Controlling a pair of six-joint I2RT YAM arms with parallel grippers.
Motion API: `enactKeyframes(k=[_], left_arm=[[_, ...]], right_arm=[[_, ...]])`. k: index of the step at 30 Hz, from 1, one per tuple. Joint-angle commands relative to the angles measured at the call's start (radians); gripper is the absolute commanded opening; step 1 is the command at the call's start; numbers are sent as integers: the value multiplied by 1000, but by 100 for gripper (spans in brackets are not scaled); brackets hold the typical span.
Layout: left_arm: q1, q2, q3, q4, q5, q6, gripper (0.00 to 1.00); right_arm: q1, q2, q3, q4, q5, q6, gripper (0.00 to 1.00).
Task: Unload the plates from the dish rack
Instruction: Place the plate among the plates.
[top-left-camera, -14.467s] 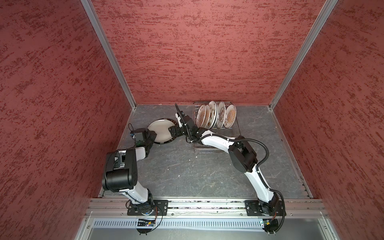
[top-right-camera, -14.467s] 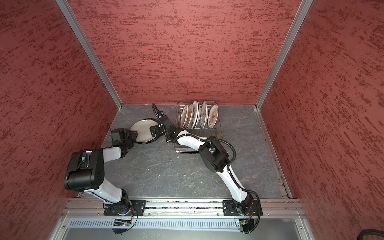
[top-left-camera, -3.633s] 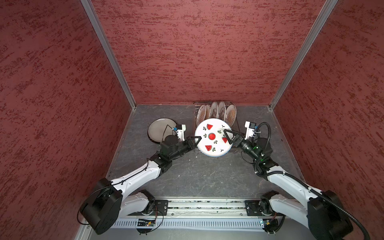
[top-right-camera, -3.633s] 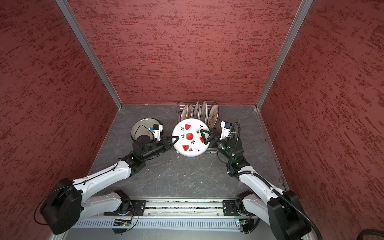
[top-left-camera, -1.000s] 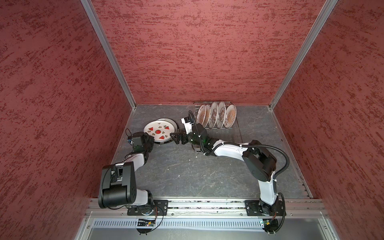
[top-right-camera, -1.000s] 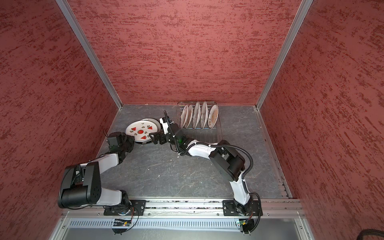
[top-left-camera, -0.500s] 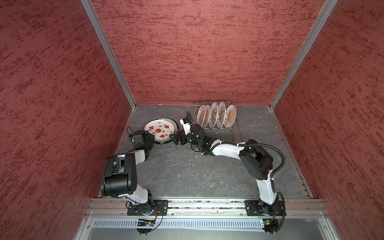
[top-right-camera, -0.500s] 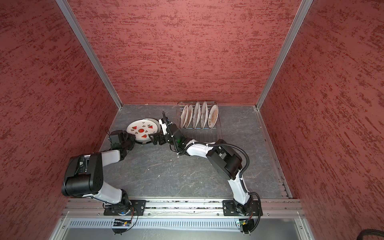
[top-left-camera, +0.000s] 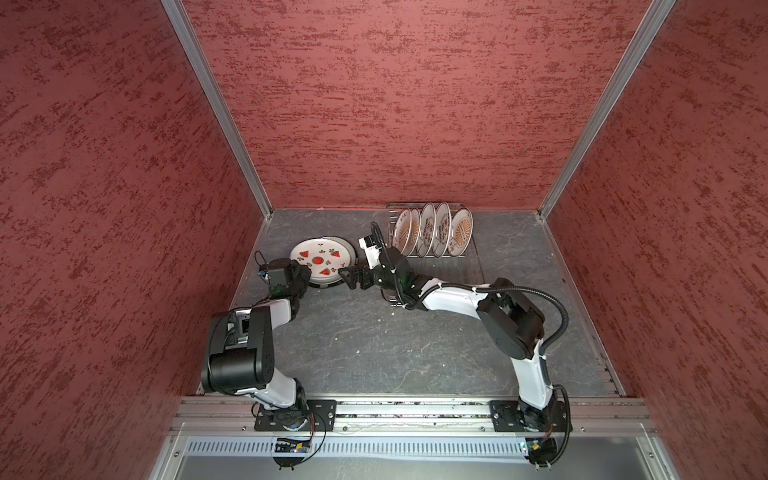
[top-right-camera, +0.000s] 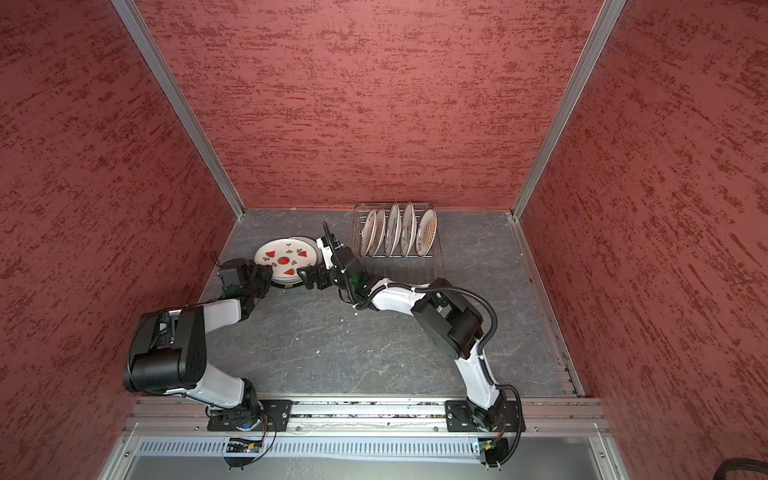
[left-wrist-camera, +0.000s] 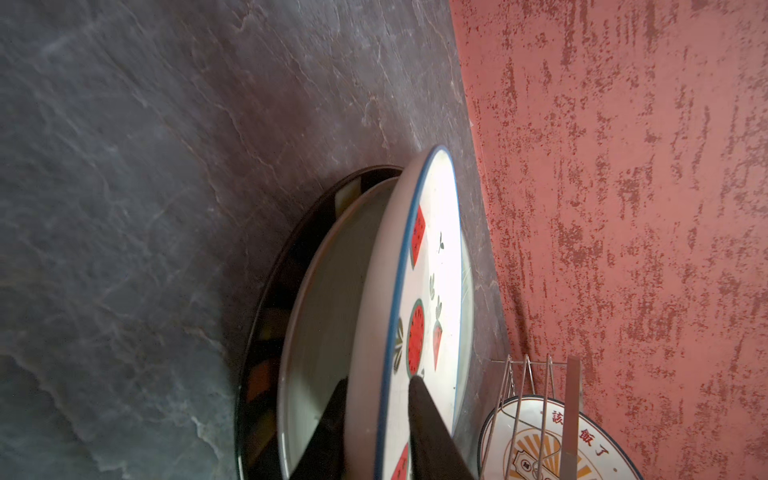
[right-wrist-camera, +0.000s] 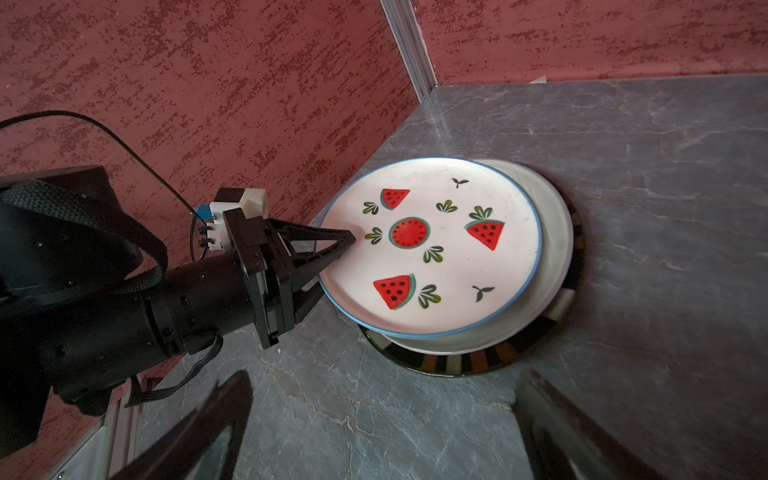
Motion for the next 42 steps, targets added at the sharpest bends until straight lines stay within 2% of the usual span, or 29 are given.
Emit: enactKeyframes(k=[1, 6, 7, 9, 11, 15, 19, 20, 21, 24, 27, 42], left_arm=[[-6, -1, 35, 2, -12, 31, 32], [-12, 7, 50, -32, -30, 51, 35], [-15, 5, 54, -46, -40, 59, 40], [-23, 1, 64, -70, -62, 74, 41], [-25, 2, 67, -74, -62, 74, 46], [-25, 22, 84, -86, -53, 81, 47], [-46, 10, 84, -103, -124, 97, 48], [-46, 13, 75, -88, -128, 91, 56], [-41, 21, 70, -71, -121, 87, 58], [-29, 50, 77, -57, -94, 82, 58], [-48, 43, 83, -84, -156, 96, 58], [-53, 69, 116, -112, -216, 108, 63]], right_arm=[[4, 18, 40, -16, 1, -16, 99], [4, 25, 51, -26, 2, -16, 99], [4, 26, 50, -26, 2, -16, 99], [4, 29, 53, -27, 3, -16, 99], [4, 32, 57, -30, 3, -16, 99], [4, 40, 66, -39, 7, -18, 99], [4, 38, 67, -41, 7, -20, 99], [4, 38, 65, -41, 7, -19, 99], [4, 39, 66, -41, 7, -20, 99], [4, 38, 65, -41, 5, -18, 99], [4, 37, 64, -43, 8, -18, 99], [4, 34, 63, -50, 9, -21, 99]])
